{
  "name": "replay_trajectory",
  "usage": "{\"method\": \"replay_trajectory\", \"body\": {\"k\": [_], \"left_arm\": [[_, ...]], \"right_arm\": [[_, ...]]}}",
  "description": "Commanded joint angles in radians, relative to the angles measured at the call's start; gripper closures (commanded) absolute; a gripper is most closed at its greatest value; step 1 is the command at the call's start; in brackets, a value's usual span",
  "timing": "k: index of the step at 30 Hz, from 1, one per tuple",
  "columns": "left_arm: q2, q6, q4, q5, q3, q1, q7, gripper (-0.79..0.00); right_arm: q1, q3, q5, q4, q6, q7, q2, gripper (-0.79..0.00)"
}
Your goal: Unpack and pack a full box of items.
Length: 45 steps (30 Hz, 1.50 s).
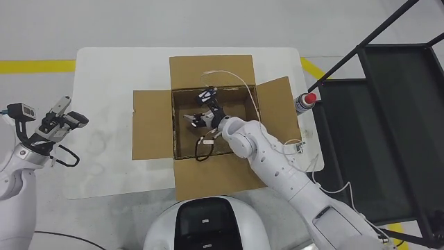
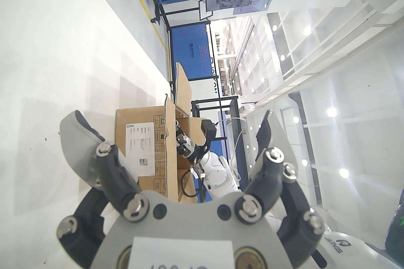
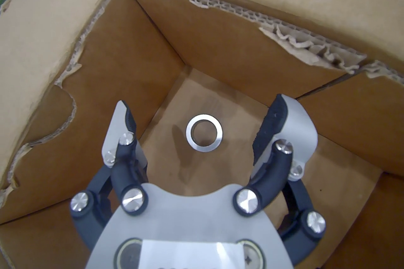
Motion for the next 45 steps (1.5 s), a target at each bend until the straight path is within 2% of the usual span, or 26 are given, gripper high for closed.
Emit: {"method": "replay_trajectory", "body": {"k": [1,7,14,25,32,34,40,45], "left_arm": [[0.0,0.0,0.0,0.0,0.0,0.0,0.0,-0.785],[0.0,0.0,0.0,0.0,0.0,0.0,0.0,-0.785],[0.0,0.0,0.0,0.0,0.0,0.0,0.0,-0.785],[0.0,0.0,0.0,0.0,0.0,0.0,0.0,-0.785],[0.0,0.0,0.0,0.0,0.0,0.0,0.0,-0.785],[0.0,0.0,0.0,0.0,0.0,0.0,0.0,-0.785],[0.0,0.0,0.0,0.0,0.0,0.0,0.0,-0.785],[0.0,0.0,0.0,0.0,0.0,0.0,0.0,-0.785]], "right_arm": [[0.001,-0.002,0.01,0.008,-0.003,0.013,-0.002,-0.723],[0.018,-0.015,0.023,0.053,0.023,0.038,-0.012,-0.634],[0.052,-0.04,-0.007,0.112,0.077,0.049,-0.027,-0.419],[0.093,-0.092,-0.026,0.186,0.113,0.065,-0.057,-0.357],[0.11,-0.108,-0.025,0.23,0.115,0.072,-0.072,-0.286],[0.115,-0.112,-0.025,0.242,0.116,0.073,-0.076,-0.234],[0.128,-0.124,-0.033,0.269,0.112,0.08,-0.087,-0.009],[0.137,-0.125,-0.046,0.277,0.116,0.073,-0.093,0.0]]}}
